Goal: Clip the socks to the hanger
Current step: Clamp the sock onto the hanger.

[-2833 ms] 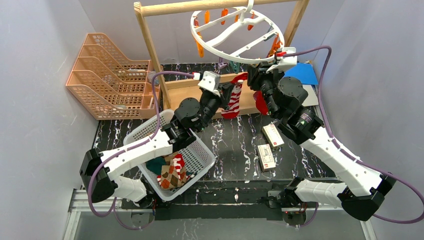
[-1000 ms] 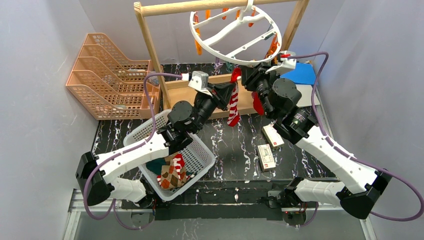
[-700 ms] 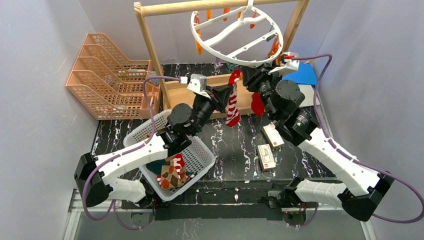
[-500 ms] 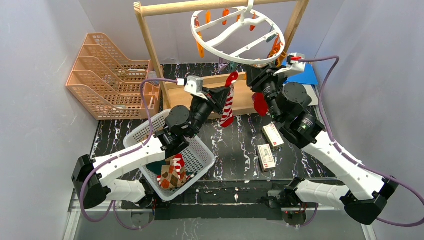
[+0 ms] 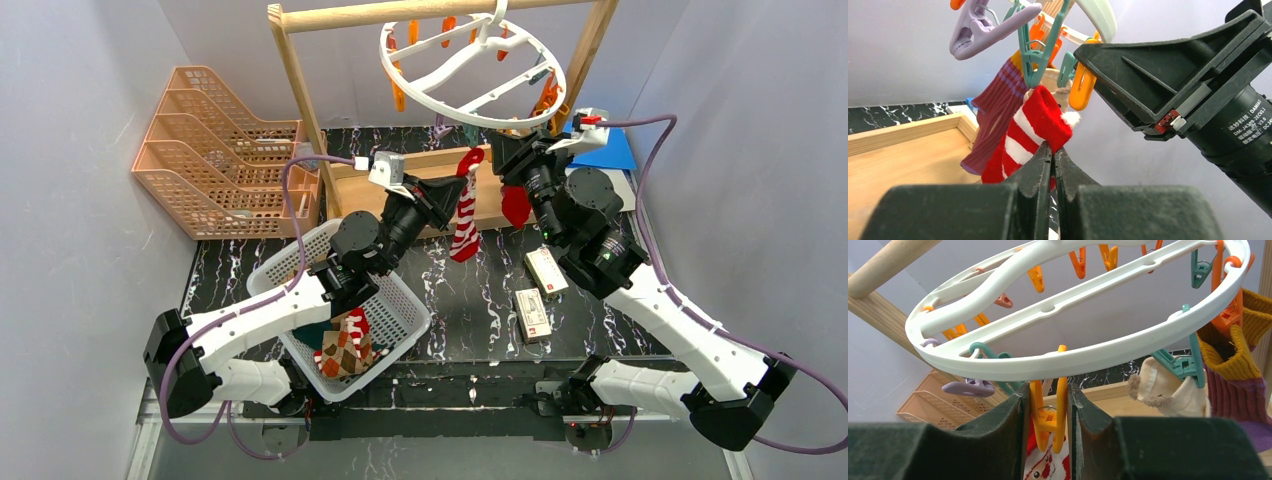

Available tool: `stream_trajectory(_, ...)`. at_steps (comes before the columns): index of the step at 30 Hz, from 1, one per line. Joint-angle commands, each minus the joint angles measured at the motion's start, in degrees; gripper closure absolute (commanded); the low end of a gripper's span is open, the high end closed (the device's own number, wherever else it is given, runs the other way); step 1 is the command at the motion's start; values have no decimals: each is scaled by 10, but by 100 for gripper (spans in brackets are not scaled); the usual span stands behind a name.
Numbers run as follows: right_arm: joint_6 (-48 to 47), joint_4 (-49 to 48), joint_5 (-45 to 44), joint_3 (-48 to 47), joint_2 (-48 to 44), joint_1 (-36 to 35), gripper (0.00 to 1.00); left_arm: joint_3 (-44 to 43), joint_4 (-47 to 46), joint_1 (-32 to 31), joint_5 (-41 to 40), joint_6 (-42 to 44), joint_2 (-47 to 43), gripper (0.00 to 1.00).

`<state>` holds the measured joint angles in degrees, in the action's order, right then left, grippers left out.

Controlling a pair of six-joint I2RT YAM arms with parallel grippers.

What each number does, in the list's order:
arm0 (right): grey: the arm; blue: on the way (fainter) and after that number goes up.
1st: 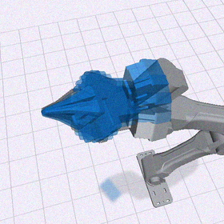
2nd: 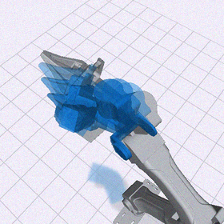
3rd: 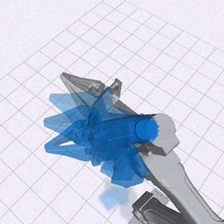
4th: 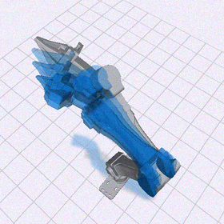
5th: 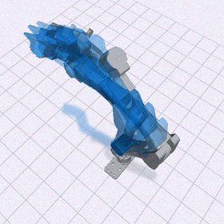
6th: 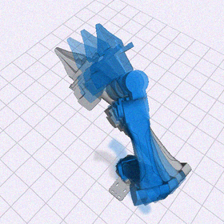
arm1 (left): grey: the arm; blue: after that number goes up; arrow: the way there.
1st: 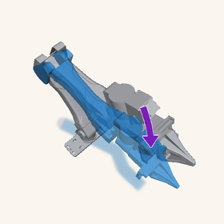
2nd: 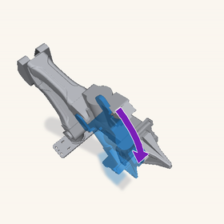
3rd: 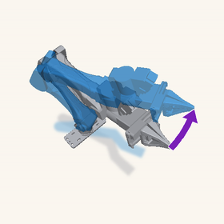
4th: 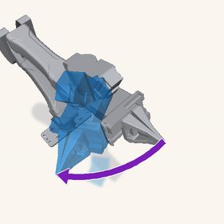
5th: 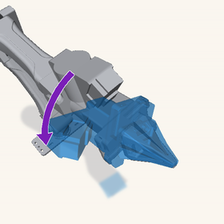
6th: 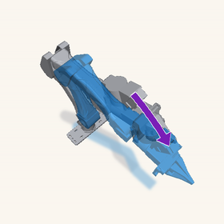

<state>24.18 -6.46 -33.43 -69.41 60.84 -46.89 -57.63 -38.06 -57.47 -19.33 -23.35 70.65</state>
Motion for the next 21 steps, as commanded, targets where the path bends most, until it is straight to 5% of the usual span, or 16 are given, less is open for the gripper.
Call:
stream_trajectory(1, -5, -38, 2, -1, -3, 1, 99, -19, -7, 3, 13, -22, 0, 100)
stream_trajectory(21, -22, -39, -9, 1, 7, 2, 99, -29, 3, 2, 19, -30, 4, 100)
